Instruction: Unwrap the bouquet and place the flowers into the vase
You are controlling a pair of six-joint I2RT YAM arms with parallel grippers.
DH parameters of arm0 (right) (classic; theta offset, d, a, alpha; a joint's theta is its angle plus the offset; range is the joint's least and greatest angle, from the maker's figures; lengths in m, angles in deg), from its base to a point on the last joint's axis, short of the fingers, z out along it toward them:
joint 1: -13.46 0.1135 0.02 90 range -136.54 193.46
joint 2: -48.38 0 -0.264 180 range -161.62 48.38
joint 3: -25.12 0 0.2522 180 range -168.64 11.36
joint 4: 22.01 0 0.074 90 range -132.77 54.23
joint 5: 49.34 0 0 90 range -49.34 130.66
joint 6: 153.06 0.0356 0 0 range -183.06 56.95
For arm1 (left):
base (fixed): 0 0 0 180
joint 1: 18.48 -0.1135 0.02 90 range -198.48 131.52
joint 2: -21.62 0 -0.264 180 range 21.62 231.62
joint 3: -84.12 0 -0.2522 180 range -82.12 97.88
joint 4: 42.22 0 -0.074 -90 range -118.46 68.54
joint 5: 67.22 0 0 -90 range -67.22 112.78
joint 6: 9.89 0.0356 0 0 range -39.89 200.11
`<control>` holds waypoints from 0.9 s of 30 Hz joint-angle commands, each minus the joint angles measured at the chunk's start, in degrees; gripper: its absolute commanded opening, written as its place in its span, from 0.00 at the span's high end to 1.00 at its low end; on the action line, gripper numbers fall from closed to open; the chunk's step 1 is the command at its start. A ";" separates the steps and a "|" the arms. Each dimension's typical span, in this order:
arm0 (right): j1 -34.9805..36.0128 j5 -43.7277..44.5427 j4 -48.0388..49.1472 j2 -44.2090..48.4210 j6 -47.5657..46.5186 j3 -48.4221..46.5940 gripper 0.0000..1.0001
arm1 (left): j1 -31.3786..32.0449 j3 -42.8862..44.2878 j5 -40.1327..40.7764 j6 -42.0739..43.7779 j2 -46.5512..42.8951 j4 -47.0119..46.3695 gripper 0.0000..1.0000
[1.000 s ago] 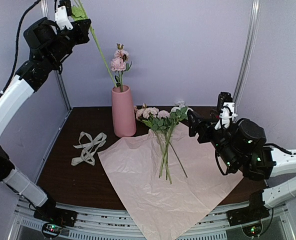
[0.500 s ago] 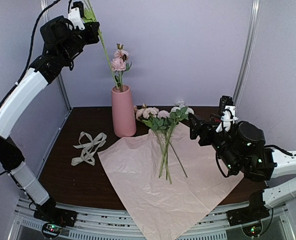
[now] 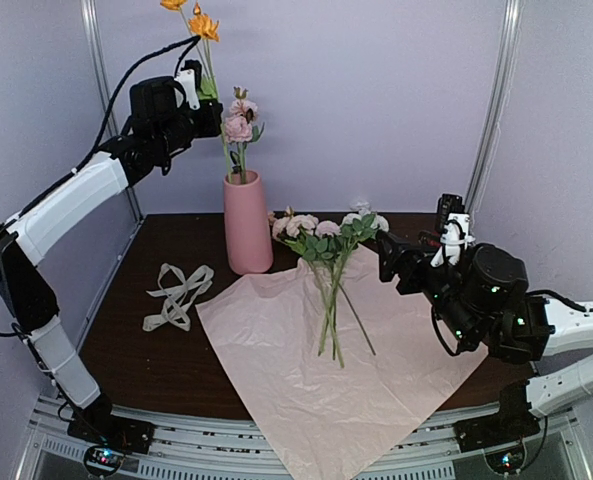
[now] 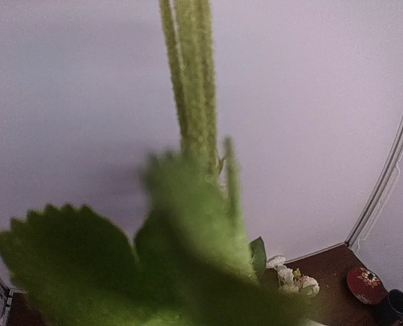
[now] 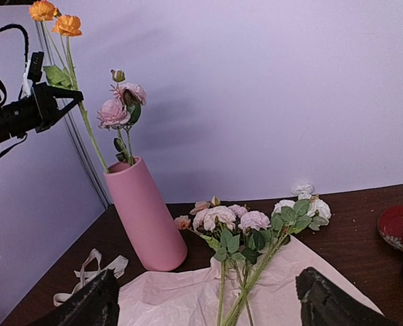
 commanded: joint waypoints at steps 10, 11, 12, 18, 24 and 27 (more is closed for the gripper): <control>-0.42 -0.89 -1.07 -1.60 1.60 0.10 0.10 | -1.48 -10.45 -4.40 -5.45 1.20 -9.21 1.00; -0.40 -0.89 -1.14 -1.67 1.60 0.04 0.09 | -1.58 -11.40 -4.50 -5.54 1.12 -9.98 1.00; -0.45 -0.89 -1.12 -1.76 1.60 0.00 0.10 | -1.63 -12.26 -4.53 -5.59 1.16 -10.67 1.00; -0.37 -0.65 -1.64 -1.54 1.43 -0.14 0.10 | -2.07 -14.52 -4.88 -6.65 2.93 -10.66 1.00; -0.51 -0.19 -2.18 -1.42 1.07 -0.20 0.10 | -2.06 -15.62 -5.19 -6.83 3.01 -11.12 0.88; -0.56 -0.10 -2.10 -1.87 0.82 -0.40 0.10 | -2.04 -15.78 -5.15 -6.63 2.72 -10.78 0.75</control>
